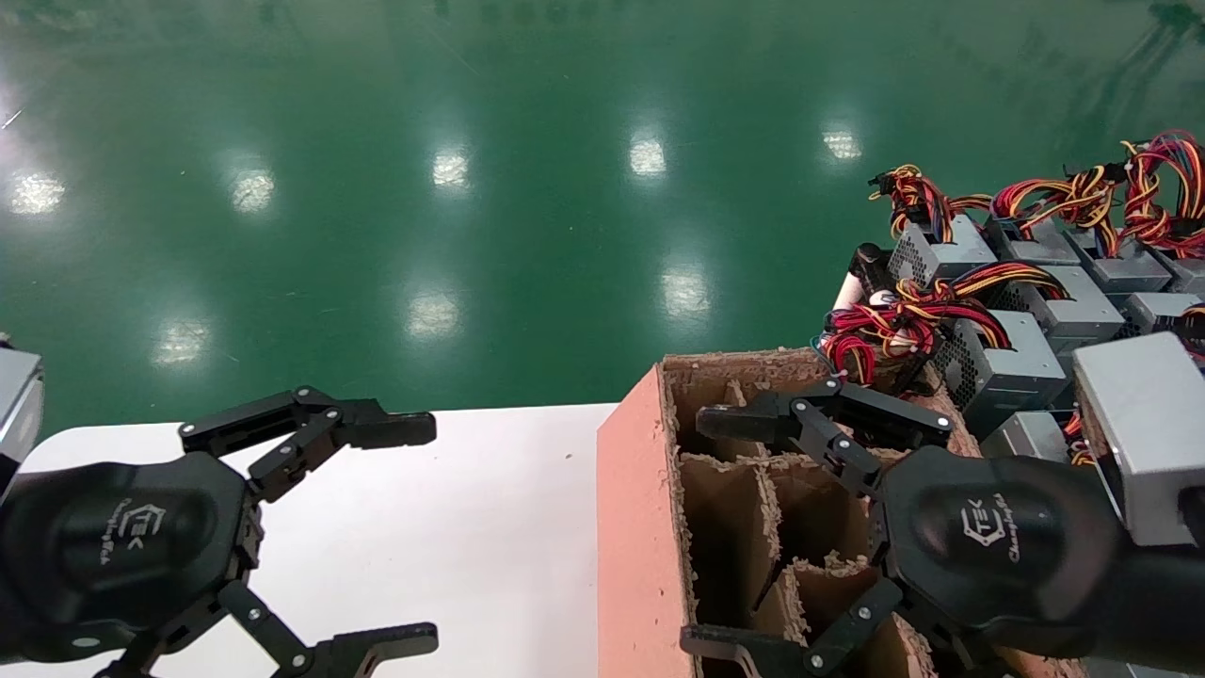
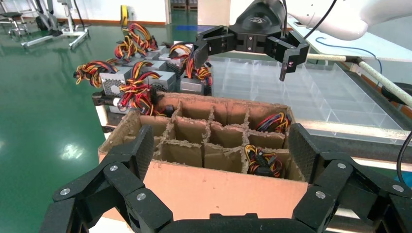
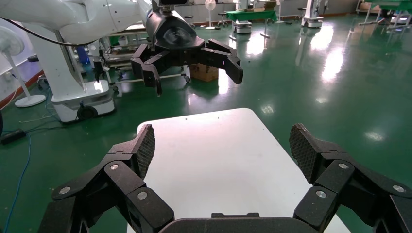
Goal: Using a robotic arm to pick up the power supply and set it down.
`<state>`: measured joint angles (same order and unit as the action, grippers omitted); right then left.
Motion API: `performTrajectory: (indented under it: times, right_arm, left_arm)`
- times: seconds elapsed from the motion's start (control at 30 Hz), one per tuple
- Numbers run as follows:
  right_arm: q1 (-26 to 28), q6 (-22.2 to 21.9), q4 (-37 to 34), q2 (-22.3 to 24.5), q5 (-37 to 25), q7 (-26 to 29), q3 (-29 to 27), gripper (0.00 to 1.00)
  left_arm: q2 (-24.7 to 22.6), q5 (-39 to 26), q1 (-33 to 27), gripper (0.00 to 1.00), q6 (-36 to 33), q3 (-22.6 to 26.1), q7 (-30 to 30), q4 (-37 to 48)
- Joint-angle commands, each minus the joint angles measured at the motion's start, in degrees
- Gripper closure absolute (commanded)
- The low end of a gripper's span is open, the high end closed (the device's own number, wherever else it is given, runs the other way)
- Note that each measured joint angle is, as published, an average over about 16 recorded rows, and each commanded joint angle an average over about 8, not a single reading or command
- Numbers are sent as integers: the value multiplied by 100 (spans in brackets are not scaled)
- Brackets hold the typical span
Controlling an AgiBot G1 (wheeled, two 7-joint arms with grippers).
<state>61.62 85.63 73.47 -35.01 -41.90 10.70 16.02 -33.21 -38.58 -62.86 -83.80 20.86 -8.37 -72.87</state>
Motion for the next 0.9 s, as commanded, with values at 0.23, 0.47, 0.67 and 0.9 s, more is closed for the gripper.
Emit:
performTrajectory:
  times: [0.23,0.47,0.67,0.9]
  right_arm:
    - [0,0,0,0,0,0,0,0]
    - [-3,-1,0,-2,-3,-2,2,0]
    - [0,-71,-28,-2,-118,-19,31,0]
    - [265,-616,-136,-12,-698,60,111,0]
  left_arm:
    - [0,0,0,5,0,0,0,0]
    - [0,0,0,93,0,0,0,0]
    - [0,0,-1,100,-1,1,1,1]
    - [0,0,-1,100,-1,1,1,2]
